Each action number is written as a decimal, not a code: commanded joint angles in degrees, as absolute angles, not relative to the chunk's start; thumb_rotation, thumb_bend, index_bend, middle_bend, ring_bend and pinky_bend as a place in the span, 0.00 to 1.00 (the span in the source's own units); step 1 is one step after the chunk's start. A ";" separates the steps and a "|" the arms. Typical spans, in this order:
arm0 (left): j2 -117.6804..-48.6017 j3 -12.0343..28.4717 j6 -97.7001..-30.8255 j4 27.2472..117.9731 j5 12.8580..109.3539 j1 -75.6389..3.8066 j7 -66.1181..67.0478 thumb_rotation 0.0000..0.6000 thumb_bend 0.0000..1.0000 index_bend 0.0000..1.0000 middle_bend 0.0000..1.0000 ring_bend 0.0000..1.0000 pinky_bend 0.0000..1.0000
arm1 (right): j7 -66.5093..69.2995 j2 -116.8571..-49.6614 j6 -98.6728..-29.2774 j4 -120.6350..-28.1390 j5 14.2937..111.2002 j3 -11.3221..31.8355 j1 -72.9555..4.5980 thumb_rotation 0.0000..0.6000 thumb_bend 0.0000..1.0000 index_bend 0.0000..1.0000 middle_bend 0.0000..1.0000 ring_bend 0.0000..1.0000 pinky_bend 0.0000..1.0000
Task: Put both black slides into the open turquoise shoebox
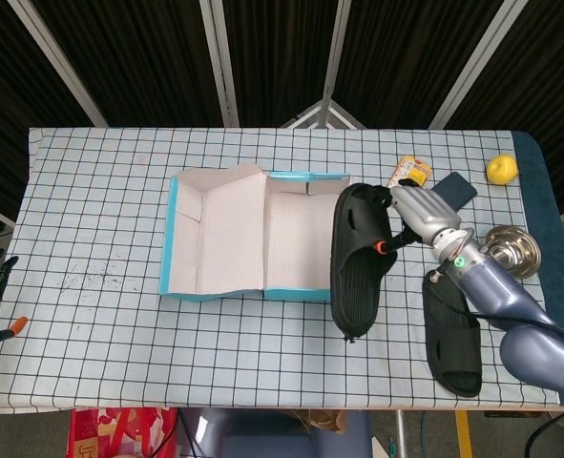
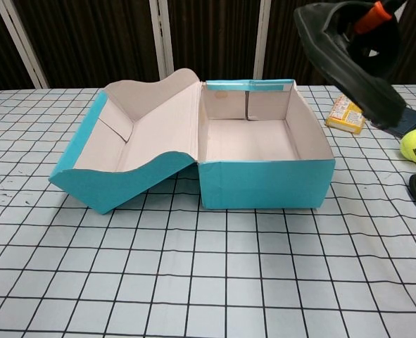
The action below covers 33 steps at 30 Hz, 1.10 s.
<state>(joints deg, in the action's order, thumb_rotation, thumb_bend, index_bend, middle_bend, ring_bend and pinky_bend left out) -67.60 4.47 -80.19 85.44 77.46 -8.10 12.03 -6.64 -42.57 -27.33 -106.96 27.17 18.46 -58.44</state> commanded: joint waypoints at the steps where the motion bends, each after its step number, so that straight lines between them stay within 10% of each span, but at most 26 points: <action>1: -67.87 4.68 -79.83 85.24 76.85 -8.26 12.60 1.00 0.28 0.11 0.00 0.00 0.09 | 0.59 -48.86 -22.66 -99.67 34.32 23.67 -55.64 1.00 0.31 0.40 0.47 0.30 0.01; 16: -68.60 5.41 -79.32 84.94 74.42 -8.41 14.88 1.00 0.28 0.11 0.00 0.00 0.09 | 20.95 -70.21 -22.06 -81.17 57.92 34.32 -49.67 1.00 0.31 0.41 0.47 0.30 0.01; 33: -69.10 5.81 -77.87 83.81 72.83 -9.01 15.25 1.00 0.28 0.11 0.00 0.00 0.09 | 32.32 -84.09 -31.27 -66.65 68.84 31.00 -52.56 1.00 0.31 0.42 0.47 0.30 0.00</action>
